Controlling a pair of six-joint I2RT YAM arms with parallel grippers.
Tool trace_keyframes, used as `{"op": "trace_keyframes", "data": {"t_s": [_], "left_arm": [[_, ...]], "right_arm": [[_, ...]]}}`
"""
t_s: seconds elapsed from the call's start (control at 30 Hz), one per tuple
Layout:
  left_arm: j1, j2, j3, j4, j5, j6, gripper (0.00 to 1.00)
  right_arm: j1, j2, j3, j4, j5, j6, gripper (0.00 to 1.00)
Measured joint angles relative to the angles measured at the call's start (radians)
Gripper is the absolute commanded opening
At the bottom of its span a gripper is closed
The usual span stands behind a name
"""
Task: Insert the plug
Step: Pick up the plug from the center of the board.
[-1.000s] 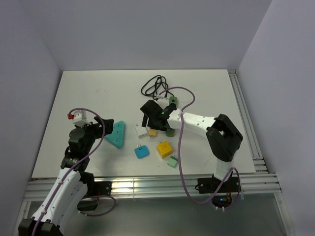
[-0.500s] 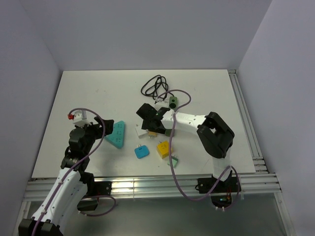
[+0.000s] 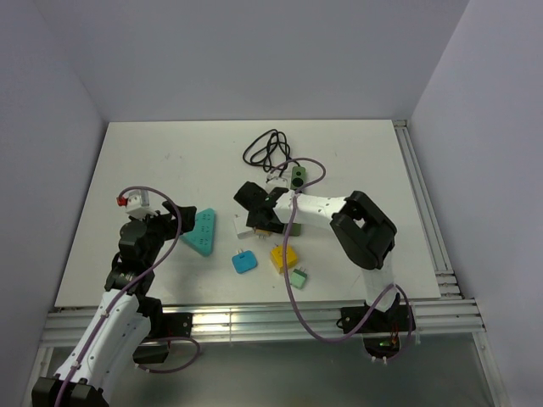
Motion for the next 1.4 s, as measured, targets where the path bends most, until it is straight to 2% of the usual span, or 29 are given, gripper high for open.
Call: {"op": "trace_keyframes", "data": {"t_s": [0.1,0.13,0.2,0.3,0.33,0.6,0.83,1.0,1.17,1.4], "left_arm": [[0.000,0.000,0.000,0.000,0.000,0.000,0.99],[0.000,0.001,0.000,0.000,0.000,0.000,0.99],[0.000,0.004,0.000,0.001,0.000,0.000,0.99],[0.000,0.006,0.000,0.001,0.003,0.000,0.99],[0.000,0.006,0.000,0.002,0.005,0.000,0.99],[0.000,0.005,-0.018,0.068,0.103,-0.002,0.99],[-0.001,-0.026,-0.114,0.301,0.394,-0.017,1.00],[-0.022,0.034,-0.130,0.445,0.515,-0.045,1.00],[-0.051,0.097,-0.130,0.490,0.538,-0.061,0.99],[-0.053,0.111,-0.119,0.432,0.448,-0.089,0.99]], "right_arm": [[0.000,0.007,0.000,0.006,-0.002,-0.002,0.64],[0.000,0.007,0.000,0.010,-0.004,-0.003,0.57],[0.000,0.007,0.000,0.019,-0.004,-0.004,0.52],[0.000,0.007,0.000,0.029,-0.004,-0.010,0.36],[0.000,0.007,0.000,0.033,-0.004,-0.014,0.34],[0.000,-0.045,-0.058,0.097,0.005,-0.060,0.31],[-0.006,-0.217,-0.156,0.180,-0.018,-0.103,0.32],[-0.011,-0.305,-0.167,0.234,-0.061,-0.122,0.32],[-0.011,-0.407,-0.239,0.291,-0.085,-0.138,0.32],[-0.016,-0.514,-0.320,0.321,-0.077,-0.166,0.32]]}}
